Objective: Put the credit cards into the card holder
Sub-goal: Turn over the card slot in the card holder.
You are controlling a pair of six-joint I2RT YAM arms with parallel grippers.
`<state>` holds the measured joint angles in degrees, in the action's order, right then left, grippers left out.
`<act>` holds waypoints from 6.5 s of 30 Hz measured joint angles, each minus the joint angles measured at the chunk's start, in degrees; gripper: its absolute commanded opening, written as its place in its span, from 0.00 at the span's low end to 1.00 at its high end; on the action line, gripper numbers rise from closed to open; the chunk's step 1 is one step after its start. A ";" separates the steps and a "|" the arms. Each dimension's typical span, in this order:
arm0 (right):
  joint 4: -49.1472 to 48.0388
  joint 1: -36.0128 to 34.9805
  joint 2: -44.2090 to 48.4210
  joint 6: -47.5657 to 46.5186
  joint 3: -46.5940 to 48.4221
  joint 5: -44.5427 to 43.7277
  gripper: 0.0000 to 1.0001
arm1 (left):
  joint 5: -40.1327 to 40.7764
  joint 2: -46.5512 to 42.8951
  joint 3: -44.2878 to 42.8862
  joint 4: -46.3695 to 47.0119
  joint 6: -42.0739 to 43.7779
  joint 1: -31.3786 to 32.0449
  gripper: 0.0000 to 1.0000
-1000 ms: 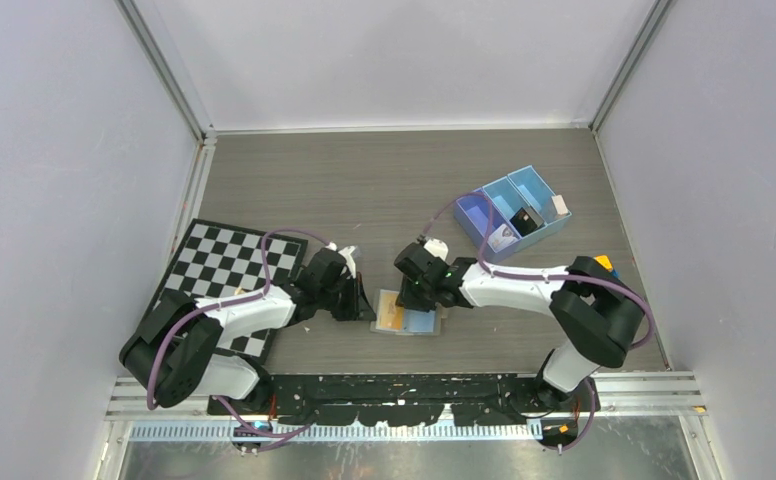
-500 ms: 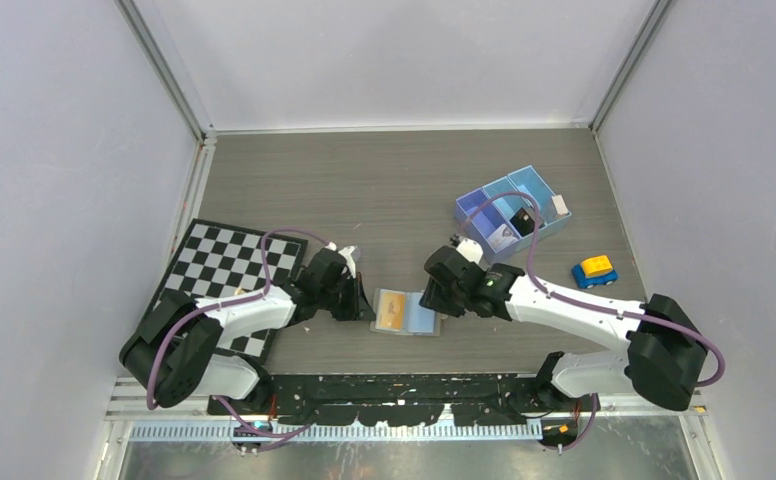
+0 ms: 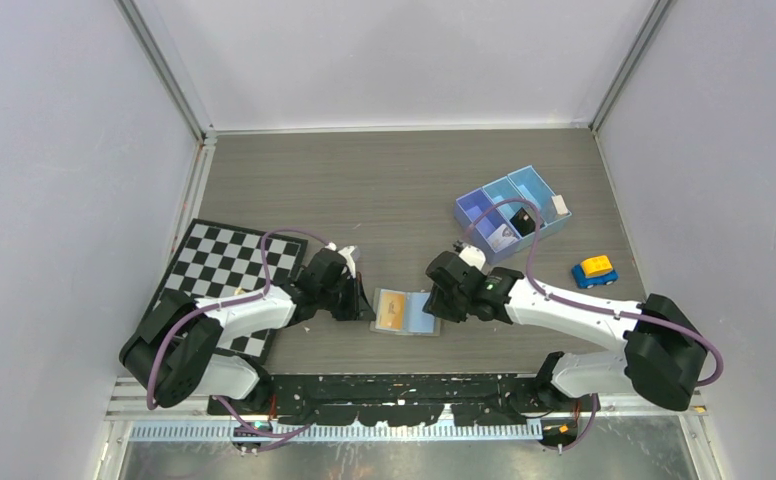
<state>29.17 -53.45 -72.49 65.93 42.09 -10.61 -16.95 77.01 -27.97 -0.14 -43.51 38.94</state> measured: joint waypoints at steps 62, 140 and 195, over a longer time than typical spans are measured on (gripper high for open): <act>-25.53 -0.39 -12.28 -1.81 -3.61 7.76 0.32 | -0.20 0.76 0.02 0.35 0.00 0.00 0.00; -3.30 -2.43 -9.84 -0.55 0.00 -1.25 0.38 | -0.63 1.36 0.26 1.01 -0.20 0.00 0.00; -13.62 -2.27 -9.16 -5.90 3.56 4.15 0.40 | -1.27 2.38 0.79 3.61 -1.36 0.00 0.00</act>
<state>15.55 -55.72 -81.65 60.03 45.65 -6.46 -18.22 79.40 -27.18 3.46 -44.86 38.94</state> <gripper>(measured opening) 0.379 0.013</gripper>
